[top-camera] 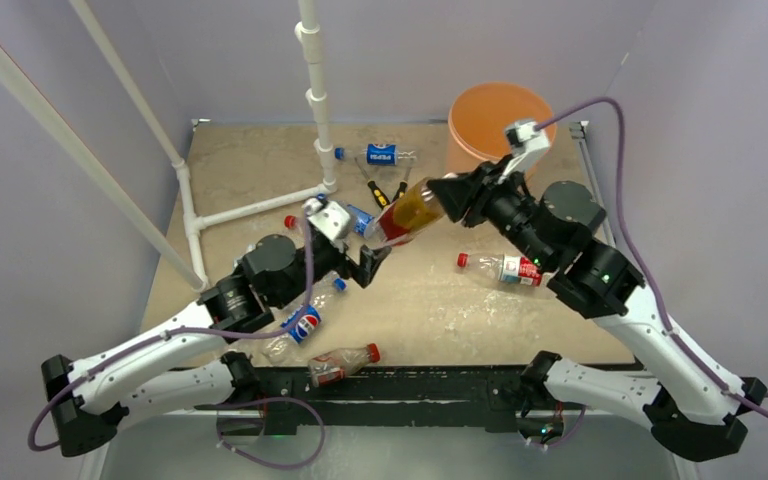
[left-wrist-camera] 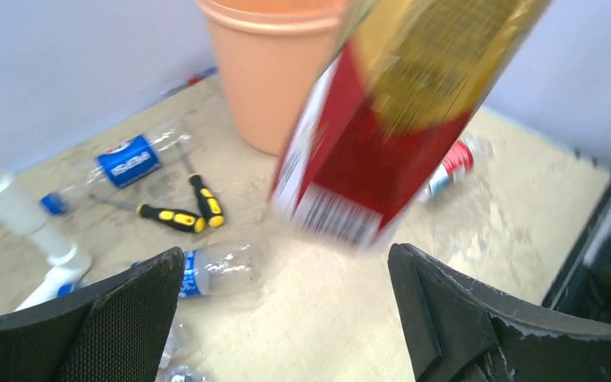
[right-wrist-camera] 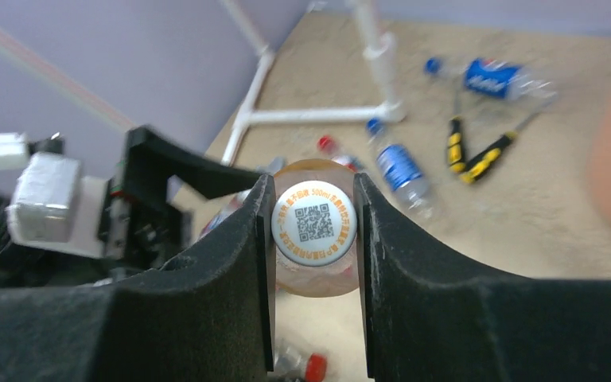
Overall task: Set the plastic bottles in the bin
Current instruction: Place the plastic bottle in the trash bin.
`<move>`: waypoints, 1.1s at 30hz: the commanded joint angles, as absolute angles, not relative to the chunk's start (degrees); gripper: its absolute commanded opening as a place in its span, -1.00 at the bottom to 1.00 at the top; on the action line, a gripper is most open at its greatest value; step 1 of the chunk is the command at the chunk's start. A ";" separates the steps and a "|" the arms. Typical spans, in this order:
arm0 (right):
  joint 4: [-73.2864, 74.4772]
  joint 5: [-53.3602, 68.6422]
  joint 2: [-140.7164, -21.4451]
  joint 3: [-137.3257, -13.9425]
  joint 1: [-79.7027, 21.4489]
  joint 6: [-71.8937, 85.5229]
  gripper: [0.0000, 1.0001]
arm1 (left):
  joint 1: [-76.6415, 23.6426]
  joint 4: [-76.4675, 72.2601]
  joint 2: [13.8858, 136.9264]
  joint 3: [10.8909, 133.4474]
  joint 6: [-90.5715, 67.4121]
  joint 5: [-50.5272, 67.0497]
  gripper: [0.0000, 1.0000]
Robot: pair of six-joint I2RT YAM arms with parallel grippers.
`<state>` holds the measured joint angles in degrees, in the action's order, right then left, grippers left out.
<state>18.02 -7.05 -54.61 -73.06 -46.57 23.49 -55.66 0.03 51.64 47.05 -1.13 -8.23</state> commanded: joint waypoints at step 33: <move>-13.44 -38.69 -84.52 -85.58 -15.77 7.94 -1.00 | -55.72 6.10 34.89 34.15 -42.17 -36.58 0.98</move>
<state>-11.94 -41.82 -82.35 -85.43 -16.16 4.58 -55.64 6.42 36.23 35.59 -40.07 -36.95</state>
